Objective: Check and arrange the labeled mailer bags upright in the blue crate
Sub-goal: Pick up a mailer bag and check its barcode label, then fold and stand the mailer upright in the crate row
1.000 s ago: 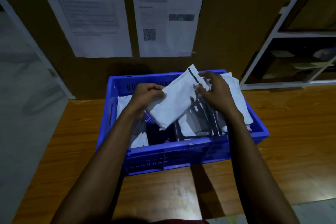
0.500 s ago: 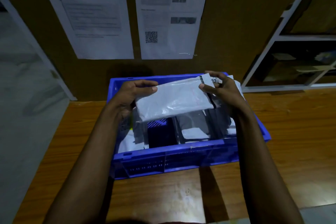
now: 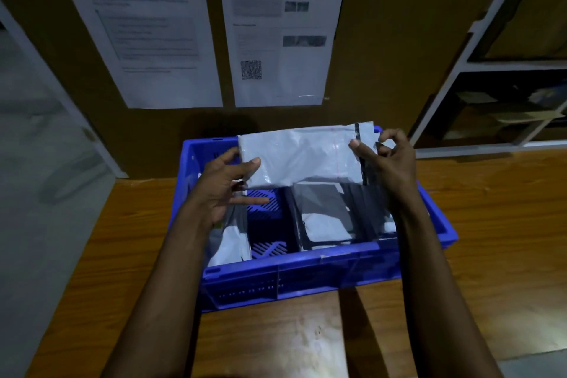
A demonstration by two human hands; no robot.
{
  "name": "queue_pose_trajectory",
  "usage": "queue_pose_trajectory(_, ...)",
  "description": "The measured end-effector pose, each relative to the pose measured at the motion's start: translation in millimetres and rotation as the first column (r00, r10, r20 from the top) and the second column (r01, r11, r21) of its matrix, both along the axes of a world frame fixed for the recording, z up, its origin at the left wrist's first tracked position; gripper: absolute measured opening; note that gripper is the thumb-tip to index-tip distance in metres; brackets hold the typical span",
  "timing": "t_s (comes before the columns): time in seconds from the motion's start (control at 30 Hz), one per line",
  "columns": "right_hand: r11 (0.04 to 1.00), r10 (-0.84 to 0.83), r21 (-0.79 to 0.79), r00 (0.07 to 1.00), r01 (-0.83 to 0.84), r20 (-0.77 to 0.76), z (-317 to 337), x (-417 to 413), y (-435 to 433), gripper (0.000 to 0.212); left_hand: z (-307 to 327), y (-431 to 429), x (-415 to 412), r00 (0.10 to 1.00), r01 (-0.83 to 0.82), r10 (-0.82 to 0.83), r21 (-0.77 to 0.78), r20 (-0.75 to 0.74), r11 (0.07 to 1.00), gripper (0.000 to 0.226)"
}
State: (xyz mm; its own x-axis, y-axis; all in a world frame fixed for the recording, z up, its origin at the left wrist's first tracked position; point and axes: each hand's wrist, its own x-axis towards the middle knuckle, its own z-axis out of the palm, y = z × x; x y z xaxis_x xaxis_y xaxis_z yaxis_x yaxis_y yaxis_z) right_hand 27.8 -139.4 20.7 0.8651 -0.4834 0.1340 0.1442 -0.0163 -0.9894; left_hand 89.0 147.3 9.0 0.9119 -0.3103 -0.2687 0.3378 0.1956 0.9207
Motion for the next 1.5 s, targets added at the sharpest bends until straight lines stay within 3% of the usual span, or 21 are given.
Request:
queue_pose_trajectory(0.2, 0.994, 0.027, -0.105, 0.998, -0.021, 0.053, -8.6, -4.5, -8.8, 0.03, 7.1, -0.7, 0.5, 0.99, -0.083, 0.088, -0.054, 0.111, 0.995, 0.046)
queue_pose_trajectory(0.4, 0.986, 0.074, -0.156, 0.992, -0.057, 0.102, -10.1, -5.4, -18.1, 0.01, 10.8, -1.0, -2.1, 0.962, -0.056, 0.074, -0.074, 0.264, 0.996, 0.063)
queue_pose_trajectory(0.57, 0.967, 0.138, -0.228, 0.987, -0.117, 0.078, -6.1, -13.7, -23.6, 0.039, 15.1, -0.5, -1.4, 0.964, -0.056, 0.08, -0.099, 0.253, 0.993, 0.039)
queue_pose_trajectory(0.67, 0.855, 0.116, -0.518, 0.984, -0.029, 0.135, -7.3, -17.4, -24.5, 0.067, 13.0, 2.5, 1.0, 0.963, -0.072, 0.086, -0.065, 0.254, 0.995, 0.027)
queue_pose_trajectory(0.73, 0.782, 0.128, -0.623, 0.98, -0.005, 0.152, -9.7, -16.8, -25.2, 0.075, 12.2, 4.3, 2.4, 0.966, -0.069, 0.081, -0.055, 0.247, 0.996, 0.025)
queue_pose_trajectory(0.87, 0.679, 0.135, -0.728, 0.958, 0.096, 0.252, -7.6, -14.0, -27.2, 0.057, 11.8, 8.9, 2.2, 0.975, -0.035, 0.047, -0.061, 0.218, 0.998, 0.027)
queue_pose_trajectory(0.93, 0.644, 0.121, -0.754, 0.956, 0.13, 0.268, -7.5, -12.0, -27.9, 0.057, 10.1, 15.7, 2.4, 0.974, 0.037, -0.015, -0.096, 0.225, 0.995, 0.04)
queue_pose_trajectory(1.07, 0.691, 0.134, -0.712, 0.945, 0.127, 0.298, -3.8, -10.9, -29.5, 0.049, 1.1, 29.3, 5.2, 0.934, 0.244, -0.178, -0.188, 0.311, 0.951, 0.082)
queue_pose_trajectory(1.17, 0.735, 0.151, -0.67, 0.94, 0.099, 0.305, -6.0, -8.5, -29.1, 0.033, 3.7, 19.2, 3.8, 0.934, 0.091, -0.039, -0.13, 0.354, 0.987, 0.066)
queue_pose_trajectory(1.3, 0.767, 0.025, -0.628, 0.972, 0.13, 0.232, -7.9, -5.6, -23.7, 0.008, 5.3, 12.5, 8.6, 0.909, -0.096, 0.094, -0.016, 0.406, 0.995, 0.03)
queue_pose_trajectory(1.5, 0.839, 0.037, -0.54, 0.984, 0.065, 0.176, -9.1, -5.5, -21.9, 0.004, -1.6, 17.5, 17.5, 0.872, -0.197, 0.114, 0.127, 0.476, 0.972, 0.028)
